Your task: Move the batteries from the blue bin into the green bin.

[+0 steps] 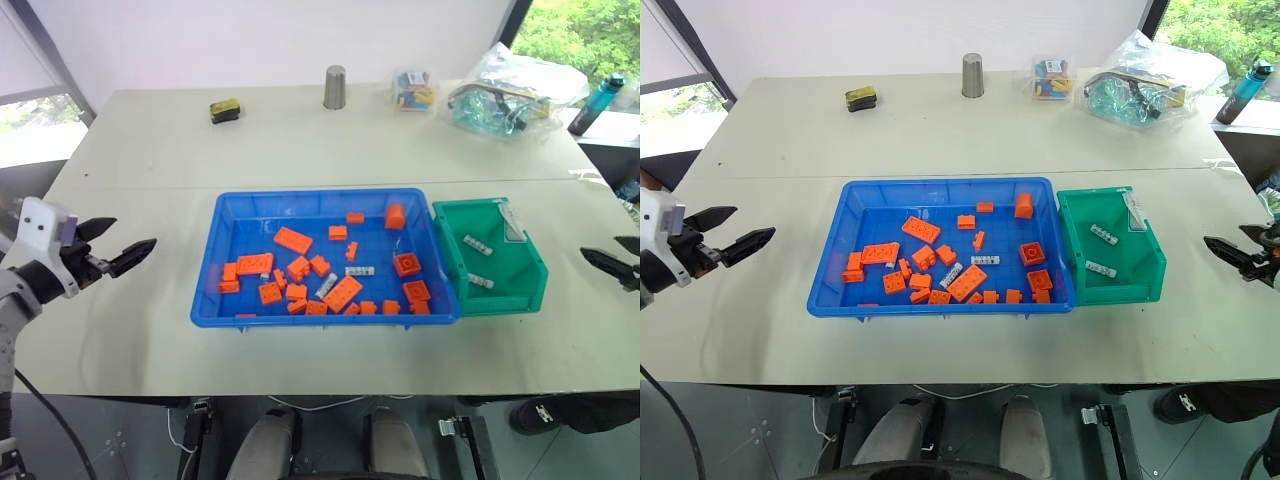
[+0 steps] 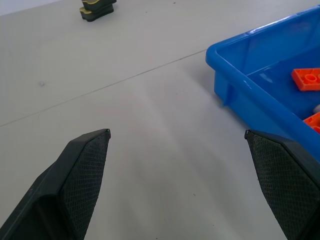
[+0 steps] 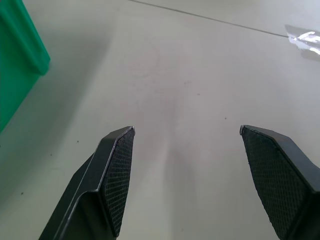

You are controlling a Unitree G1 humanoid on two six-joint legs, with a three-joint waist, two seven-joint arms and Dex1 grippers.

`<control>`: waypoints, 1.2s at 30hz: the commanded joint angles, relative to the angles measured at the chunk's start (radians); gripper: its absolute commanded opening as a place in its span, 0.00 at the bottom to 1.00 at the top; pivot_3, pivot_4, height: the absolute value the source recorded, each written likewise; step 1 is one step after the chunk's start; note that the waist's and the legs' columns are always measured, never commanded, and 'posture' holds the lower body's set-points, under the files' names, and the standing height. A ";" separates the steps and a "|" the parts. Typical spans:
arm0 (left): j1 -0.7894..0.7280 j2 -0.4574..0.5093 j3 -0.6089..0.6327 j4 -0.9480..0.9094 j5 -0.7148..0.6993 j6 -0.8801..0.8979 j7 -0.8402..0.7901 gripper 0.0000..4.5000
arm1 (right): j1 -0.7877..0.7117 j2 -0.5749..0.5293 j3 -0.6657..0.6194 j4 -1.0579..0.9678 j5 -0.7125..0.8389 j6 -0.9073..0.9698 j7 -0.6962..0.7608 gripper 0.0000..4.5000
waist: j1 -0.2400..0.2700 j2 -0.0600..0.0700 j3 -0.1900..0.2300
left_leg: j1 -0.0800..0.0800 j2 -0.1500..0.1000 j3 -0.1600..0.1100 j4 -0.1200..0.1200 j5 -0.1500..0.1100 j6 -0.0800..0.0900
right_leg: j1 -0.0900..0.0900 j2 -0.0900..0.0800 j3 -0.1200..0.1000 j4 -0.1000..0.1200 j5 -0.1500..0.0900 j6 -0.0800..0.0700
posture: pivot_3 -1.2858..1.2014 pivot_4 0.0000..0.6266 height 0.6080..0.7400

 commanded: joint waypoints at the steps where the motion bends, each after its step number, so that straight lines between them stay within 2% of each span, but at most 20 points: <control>1: -0.002 0.017 0.030 -0.032 0.003 -0.013 0.001 1.00 | 0.006 -0.006 -0.030 -0.039 0.018 -0.007 -0.009 0.77 | 0.000 0.000 0.000 | 0.000 0.000 0.000 0.000 0.000 0.000 | 0.000 0.000 0.000 0.000 0.000 0.000 | 0.52 0.24 0.90; 10: -0.020 0.014 0.032 -0.037 -0.015 0.030 0.020 1.00 | 0.021 -0.007 -0.042 -0.061 0.034 0.020 -0.013 0.77 | 0.000 0.000 0.000 | 0.000 0.000 0.000 0.000 0.000 0.000 | 0.000 0.000 0.000 0.000 0.000 0.000 | 0.52 0.24 0.90; 14: -0.023 0.004 0.019 -0.066 -0.011 0.040 0.031 1.00 | 0.010 -0.008 -0.032 -0.059 0.021 0.020 -0.035 0.99 | 0.000 0.000 0.000 | 0.000 0.000 0.000 0.000 0.000 0.000 | 0.000 0.000 0.000 0.000 0.000 0.000 | 0.52 0.24 0.90; 20: -0.027 -0.017 -0.011 -0.125 -0.028 0.073 0.037 1.00 | -0.035 -0.012 -0.003 -0.078 0.012 0.034 -0.030 0.99 | 0.000 0.000 0.000 | 0.000 0.000 0.000 0.000 0.000 0.000 | 0.000 0.000 0.000 0.000 0.000 0.000 | 0.52 0.24 0.90; 25: -0.058 -0.005 -0.044 -0.215 -0.109 0.147 -0.018 1.00 | -0.097 -0.011 0.049 -0.283 0.065 0.149 0.066 0.99 | -0.003 0.000 0.000 | 0.000 0.001 0.000 0.000 0.000 0.000 | 0.000 0.000 0.000 0.000 0.000 0.000 | 0.52 0.24 0.90; 30: -0.083 0.026 -0.085 -0.306 -0.167 0.195 -0.090 1.00 | -0.197 0.003 0.162 -0.562 0.137 0.302 0.173 0.99 | -0.014 0.001 0.000 | 0.000 0.002 0.000 0.000 0.000 0.000 | 0.000 0.001 0.000 0.000 0.000 0.000 | 0.52 0.24 0.90; 36: -0.054 0.067 -0.096 -0.386 -0.201 0.219 -0.164 1.00 | -0.436 0.150 0.359 -0.756 0.184 0.462 0.212 0.99 | -0.025 0.000 0.000 | -0.001 0.003 -0.001 0.000 0.000 0.000 | -0.001 0.001 -0.001 0.000 0.000 0.000 | 0.52 0.24 0.90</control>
